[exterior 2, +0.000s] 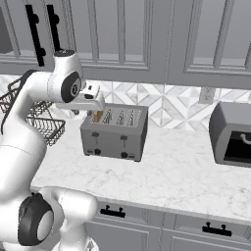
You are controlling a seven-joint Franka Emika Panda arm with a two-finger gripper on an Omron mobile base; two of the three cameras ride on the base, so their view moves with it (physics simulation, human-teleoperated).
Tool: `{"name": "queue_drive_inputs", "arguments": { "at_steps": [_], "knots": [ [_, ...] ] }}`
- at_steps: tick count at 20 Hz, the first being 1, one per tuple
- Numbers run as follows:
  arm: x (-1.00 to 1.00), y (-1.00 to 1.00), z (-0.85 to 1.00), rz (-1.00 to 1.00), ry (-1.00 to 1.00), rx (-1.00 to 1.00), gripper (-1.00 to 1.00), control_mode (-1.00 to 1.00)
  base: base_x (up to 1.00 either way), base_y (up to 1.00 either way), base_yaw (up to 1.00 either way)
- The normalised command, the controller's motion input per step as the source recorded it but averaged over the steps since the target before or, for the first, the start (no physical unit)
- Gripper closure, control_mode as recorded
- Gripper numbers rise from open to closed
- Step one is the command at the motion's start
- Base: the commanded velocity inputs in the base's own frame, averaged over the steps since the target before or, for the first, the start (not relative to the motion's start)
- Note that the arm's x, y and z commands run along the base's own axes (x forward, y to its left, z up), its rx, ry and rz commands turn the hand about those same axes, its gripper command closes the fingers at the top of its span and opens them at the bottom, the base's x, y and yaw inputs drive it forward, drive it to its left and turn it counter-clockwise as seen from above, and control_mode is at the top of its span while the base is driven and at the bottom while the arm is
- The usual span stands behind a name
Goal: Start the toaster. Once the lever pops up, take the bread to the plate on the dining counter.
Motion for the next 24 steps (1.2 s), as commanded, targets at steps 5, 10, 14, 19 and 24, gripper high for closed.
{"name": "queue_drive_inputs", "arguments": {
  "at_steps": [5, 10, 14, 19, 24],
  "knots": [
    [-0.25, 0.00, -0.10, 0.00, -0.01, 0.00, -1.00, -1.00, 0.00, 0.00, 0.00],
    [-0.64, -0.03, -0.49, 0.00, -0.01, 0.00, -1.00, -1.00, 0.00, 0.00, 0.00],
    [-0.04, 0.00, -0.59, -0.05, -0.10, 0.00, -1.00, -1.00, 0.00, 0.00, 0.00],
    [0.32, 0.00, -0.34, -0.07, -0.08, 0.00, -1.00, -1.00, 0.00, 0.00, 0.00],
    [0.55, 0.02, -0.03, -0.03, -0.05, 0.00, -1.00, -1.00, 0.00, 0.00, 0.00]
  ]
}}
